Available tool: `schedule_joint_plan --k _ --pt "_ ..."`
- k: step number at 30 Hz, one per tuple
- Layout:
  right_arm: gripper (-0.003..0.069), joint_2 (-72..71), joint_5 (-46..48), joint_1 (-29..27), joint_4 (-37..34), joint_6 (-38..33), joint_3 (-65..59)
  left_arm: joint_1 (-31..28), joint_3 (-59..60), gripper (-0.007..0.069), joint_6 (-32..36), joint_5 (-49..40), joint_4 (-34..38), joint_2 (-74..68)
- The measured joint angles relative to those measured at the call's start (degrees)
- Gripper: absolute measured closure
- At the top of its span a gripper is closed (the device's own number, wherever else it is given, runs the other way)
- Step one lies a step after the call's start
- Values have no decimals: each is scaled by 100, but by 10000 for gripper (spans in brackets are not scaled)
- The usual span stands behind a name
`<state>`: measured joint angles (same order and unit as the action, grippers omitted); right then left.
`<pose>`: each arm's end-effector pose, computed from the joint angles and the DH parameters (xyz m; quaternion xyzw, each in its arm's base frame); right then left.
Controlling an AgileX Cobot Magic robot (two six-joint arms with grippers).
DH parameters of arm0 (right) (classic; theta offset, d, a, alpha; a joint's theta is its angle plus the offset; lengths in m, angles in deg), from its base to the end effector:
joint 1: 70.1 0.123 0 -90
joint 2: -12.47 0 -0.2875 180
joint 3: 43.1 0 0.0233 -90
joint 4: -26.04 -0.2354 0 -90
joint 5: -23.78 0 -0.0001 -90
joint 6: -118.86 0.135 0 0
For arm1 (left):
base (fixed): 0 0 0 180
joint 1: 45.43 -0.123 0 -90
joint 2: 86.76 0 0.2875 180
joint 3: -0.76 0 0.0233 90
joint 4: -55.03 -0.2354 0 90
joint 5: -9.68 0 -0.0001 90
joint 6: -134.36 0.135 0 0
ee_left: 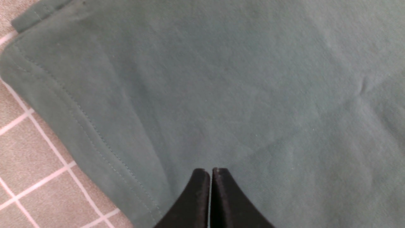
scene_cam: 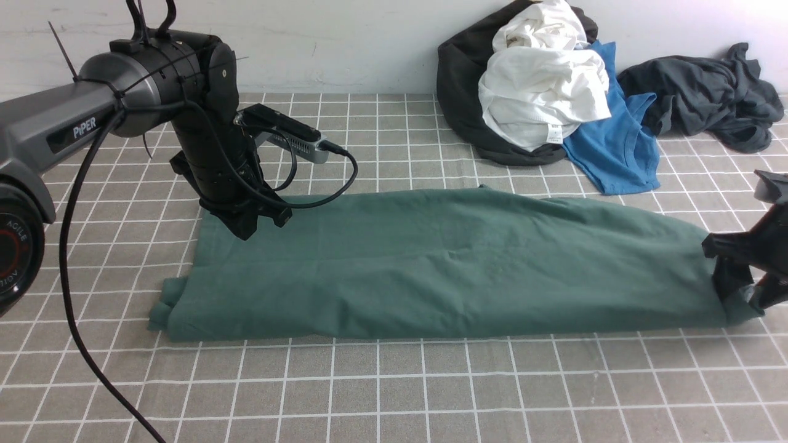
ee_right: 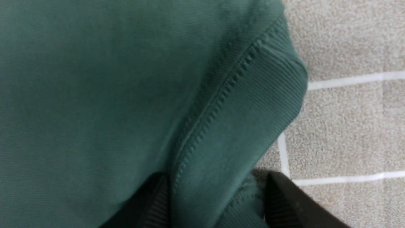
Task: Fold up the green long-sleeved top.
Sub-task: Use the right arm to clamp the right edge of the fabric, then use the right arm to drag the right edge of the fabric to the left and folds it over the left edge
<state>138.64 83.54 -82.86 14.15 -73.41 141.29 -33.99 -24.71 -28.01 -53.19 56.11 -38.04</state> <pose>0.3756 -0.0604 0.1181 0.0576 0.9943 0.0896 0.0062 0.4396 -0.0913 0.1650 0.2464 0.9641 -0.0034 0.0990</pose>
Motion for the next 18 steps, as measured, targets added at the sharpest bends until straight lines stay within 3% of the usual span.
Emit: schedule_joint_plan --k 1,3,4,5,11,12,14,18 --pt "416 0 18 0 -88 -179 26 0 0 632 28 0 -12 0" --pt "492 -8 25 0 -104 -349 31 0 0 632 62 0 -30 0" --pt "566 -50 46 0 -78 -535 43 0 0 632 125 0 -108 9" --pt "583 -128 80 -12 21 -626 57 0 0 632 151 -11 -108 41" --pt "581 -924 128 -277 1000 -159 119 0 0 632 195 -136 -393 557" --pt "581 -1291 128 -450 1569 154 158 0 0 632 195 -165 -524 805" --pt "581 -1666 196 -608 1925 360 264 0 0 632 195 -178 -650 1050" --pt "581 -2229 355 -477 1723 292 652 0 0 632 199 -204 -777 1399"
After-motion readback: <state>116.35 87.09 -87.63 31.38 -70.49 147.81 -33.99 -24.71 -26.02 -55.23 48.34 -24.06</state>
